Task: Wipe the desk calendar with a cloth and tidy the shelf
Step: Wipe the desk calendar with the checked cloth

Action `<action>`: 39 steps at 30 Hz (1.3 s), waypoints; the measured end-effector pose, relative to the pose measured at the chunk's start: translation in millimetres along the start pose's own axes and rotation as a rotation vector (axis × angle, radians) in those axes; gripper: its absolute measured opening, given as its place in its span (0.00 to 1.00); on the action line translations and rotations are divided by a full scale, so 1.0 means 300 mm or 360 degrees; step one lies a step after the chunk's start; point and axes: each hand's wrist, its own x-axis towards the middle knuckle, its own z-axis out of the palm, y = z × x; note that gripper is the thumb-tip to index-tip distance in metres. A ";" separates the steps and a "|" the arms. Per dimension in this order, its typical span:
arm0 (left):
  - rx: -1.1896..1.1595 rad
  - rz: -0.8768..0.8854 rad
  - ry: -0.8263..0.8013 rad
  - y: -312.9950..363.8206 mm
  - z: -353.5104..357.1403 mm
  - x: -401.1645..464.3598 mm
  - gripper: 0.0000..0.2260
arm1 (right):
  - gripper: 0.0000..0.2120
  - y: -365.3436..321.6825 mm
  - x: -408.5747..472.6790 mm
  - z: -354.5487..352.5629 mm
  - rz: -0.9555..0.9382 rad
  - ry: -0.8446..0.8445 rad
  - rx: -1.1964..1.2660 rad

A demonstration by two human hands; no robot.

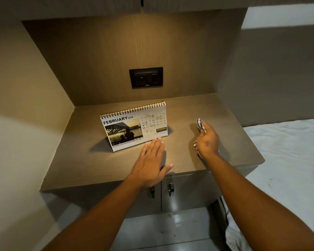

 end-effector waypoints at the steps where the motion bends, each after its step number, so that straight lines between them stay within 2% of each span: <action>1: 0.0027 0.0047 0.0109 -0.012 -0.042 0.008 0.38 | 0.20 -0.022 -0.023 0.010 0.0094 0.0050 0.0206; 5: 0.0225 0.0250 0.0708 -0.125 -0.296 0.096 0.39 | 0.19 -0.117 -0.127 0.095 0.0238 0.0139 0.0519; 7: 0.0362 0.0259 0.0780 -0.219 -0.435 0.151 0.41 | 0.19 -0.168 -0.170 0.152 0.0297 0.0161 0.0641; 8: 0.0428 0.0220 0.0712 -0.266 -0.486 0.173 0.43 | 0.19 -0.193 -0.188 0.182 0.0343 0.0168 0.0698; 10: 0.0502 0.0115 0.0398 -0.347 -0.538 0.203 0.44 | 0.19 -0.242 -0.235 0.248 0.0414 0.0162 0.0794; 12: 0.0380 -0.0005 -0.0026 -0.392 -0.536 0.223 0.43 | 0.20 -0.286 -0.285 0.311 0.0434 0.0145 0.0849; 14: 0.0177 -0.0073 -0.0210 -0.401 -0.516 0.238 0.38 | 0.20 -0.325 -0.307 0.360 0.0437 0.0135 0.0876; 21: 0.0013 0.0008 -0.0248 -0.412 -0.503 0.250 0.28 | 0.22 -0.416 -0.251 0.451 0.0418 0.0176 0.0891; 27: -0.0032 0.0049 -0.0255 -0.410 -0.508 0.254 0.25 | 0.25 -0.436 -0.257 0.522 0.0269 0.0220 0.0748; 30: -0.0067 0.0054 -0.0220 -0.411 -0.503 0.259 0.24 | 0.26 -0.457 -0.297 0.563 0.0093 0.0133 0.0653; 34: -0.0081 0.0028 -0.0231 -0.415 -0.500 0.259 0.24 | 0.26 -0.467 -0.361 0.591 0.0020 0.0065 0.0652; 39: -0.0086 0.0020 -0.0223 -0.405 -0.502 0.266 0.24 | 0.26 -0.476 -0.238 0.538 -0.0029 0.0233 0.0717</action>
